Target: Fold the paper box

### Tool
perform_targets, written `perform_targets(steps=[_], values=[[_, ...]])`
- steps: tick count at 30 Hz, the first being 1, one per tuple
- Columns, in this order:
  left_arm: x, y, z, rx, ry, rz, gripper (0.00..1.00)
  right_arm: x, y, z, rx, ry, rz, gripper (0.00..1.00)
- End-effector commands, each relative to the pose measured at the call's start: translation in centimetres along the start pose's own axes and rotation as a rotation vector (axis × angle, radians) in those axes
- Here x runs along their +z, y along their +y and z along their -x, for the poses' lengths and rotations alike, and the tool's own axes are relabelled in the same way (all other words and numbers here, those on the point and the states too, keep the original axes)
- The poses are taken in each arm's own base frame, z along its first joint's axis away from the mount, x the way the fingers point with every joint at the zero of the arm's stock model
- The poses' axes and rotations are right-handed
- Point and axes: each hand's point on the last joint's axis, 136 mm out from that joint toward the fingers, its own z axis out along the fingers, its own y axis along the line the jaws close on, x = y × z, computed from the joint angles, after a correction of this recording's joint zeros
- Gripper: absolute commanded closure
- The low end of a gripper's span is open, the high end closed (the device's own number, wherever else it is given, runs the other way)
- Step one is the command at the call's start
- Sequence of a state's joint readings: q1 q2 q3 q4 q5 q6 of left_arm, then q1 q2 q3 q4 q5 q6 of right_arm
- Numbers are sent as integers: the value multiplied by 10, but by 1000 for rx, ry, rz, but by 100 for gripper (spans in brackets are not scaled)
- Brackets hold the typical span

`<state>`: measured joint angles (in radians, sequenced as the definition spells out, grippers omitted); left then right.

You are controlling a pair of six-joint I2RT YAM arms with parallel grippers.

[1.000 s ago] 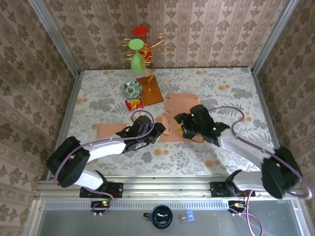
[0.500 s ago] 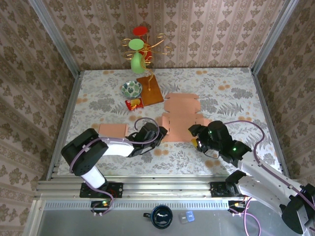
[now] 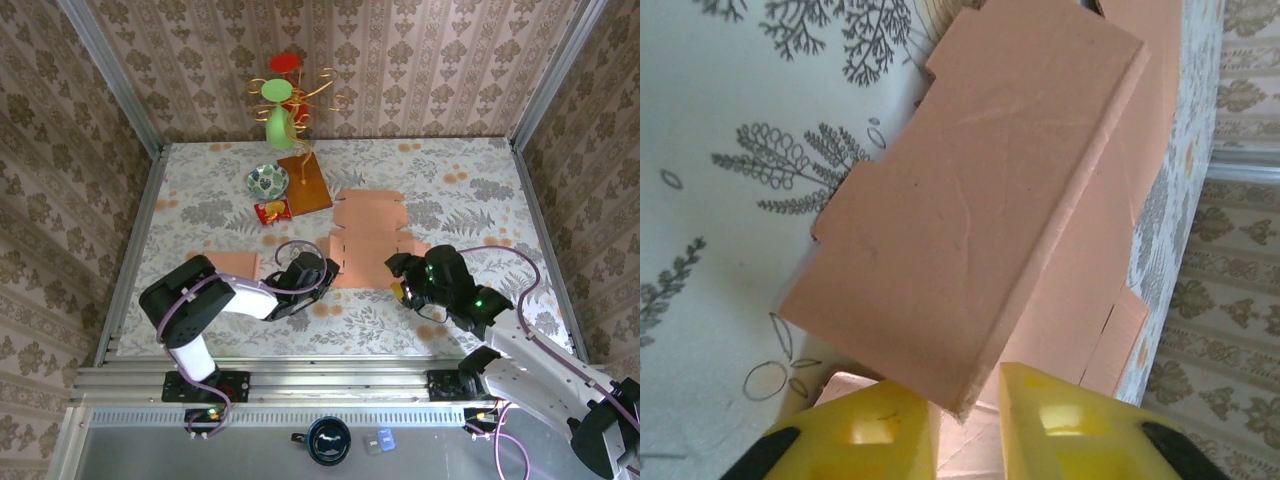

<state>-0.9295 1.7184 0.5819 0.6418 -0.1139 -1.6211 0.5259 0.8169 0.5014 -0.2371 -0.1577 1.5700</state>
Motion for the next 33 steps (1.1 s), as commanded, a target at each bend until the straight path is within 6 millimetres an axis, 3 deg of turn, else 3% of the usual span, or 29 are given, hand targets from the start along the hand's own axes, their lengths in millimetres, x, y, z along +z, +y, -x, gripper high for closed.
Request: perform_targets(steps=[1, 6, 12, 19, 26, 30, 33], values=[[2, -4, 5, 17, -30, -28, 84, -1, -10, -1, -6, 8, -26, 39], [3, -13, 7, 35, -41, -56, 100, 0, -17, 0, 5, 10, -34, 39], [-4, -42, 9, 32, -49, -115, 100, 4, -20, 3, 18, -9, -27, 38], [-15, -78, 10, -27, -62, -173, 100, 16, -24, 20, 128, -94, 68, 29], [-18, -106, 6, -71, -50, -228, 100, 23, 1, 46, 146, -201, 177, 27], [-19, -112, 4, -69, -43, -236, 100, 31, 20, 59, 111, -220, 214, 28], [-19, -114, 4, -71, -42, -241, 100, 46, 23, 61, 106, -203, 204, 31]])
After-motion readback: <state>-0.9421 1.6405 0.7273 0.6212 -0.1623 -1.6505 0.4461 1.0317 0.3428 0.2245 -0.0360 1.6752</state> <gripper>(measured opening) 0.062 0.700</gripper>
